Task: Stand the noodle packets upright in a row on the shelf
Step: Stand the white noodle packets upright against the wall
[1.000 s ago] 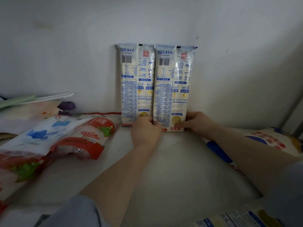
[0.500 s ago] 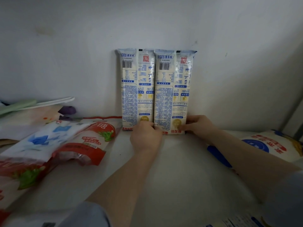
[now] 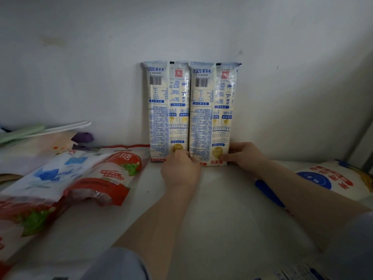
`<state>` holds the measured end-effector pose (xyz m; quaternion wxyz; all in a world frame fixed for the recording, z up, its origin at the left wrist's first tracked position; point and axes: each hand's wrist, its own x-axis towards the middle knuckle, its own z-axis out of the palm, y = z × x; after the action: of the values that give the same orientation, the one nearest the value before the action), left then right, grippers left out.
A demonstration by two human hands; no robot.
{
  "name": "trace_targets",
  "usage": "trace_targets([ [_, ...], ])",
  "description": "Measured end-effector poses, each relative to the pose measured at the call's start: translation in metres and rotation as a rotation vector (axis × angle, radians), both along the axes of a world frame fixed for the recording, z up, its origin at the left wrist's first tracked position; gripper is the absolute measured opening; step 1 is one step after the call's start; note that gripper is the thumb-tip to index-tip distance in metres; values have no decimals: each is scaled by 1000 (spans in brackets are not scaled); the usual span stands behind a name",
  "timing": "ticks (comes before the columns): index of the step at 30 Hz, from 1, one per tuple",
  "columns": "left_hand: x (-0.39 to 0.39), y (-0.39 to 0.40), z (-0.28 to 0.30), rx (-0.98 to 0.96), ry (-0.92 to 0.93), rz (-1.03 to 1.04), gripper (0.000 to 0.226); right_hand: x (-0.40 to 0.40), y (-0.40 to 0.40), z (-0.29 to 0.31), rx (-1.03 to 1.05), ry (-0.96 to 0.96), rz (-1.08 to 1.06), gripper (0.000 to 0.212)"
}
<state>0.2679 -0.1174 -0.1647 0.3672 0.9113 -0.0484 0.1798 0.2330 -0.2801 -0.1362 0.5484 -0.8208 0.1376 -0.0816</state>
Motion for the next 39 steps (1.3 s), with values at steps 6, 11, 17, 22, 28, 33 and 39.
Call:
trace_targets([
  [6, 0, 1, -3, -1, -8, -13, 24, -9, 10, 11, -100, -73, -150, 32],
  [11, -1, 1, -5, -25, -4, 2, 24, -4, 28, 82, -628, -572, -281, 21],
  [17, 2, 1, -6, 2, -14, 6, 26, 44, 57, 187, -1238, -652, -117, 30],
  [22, 1, 1, -4, -3, -12, -5, 26, 61, 69, 206, -1412, -404, -3, 25],
  [28, -2, 2, -3, -13, -43, -12, 26, 48, 69, 197, -1552, -318, 92, 32],
  [33, -3, 3, -1, -17, -25, -19, 24, 53, 70, 194, -1518, -296, 54, 33],
  [39, -4, 3, 0, -8, -15, -28, 24, 57, 67, 206, -1313, -299, 91, 25],
])
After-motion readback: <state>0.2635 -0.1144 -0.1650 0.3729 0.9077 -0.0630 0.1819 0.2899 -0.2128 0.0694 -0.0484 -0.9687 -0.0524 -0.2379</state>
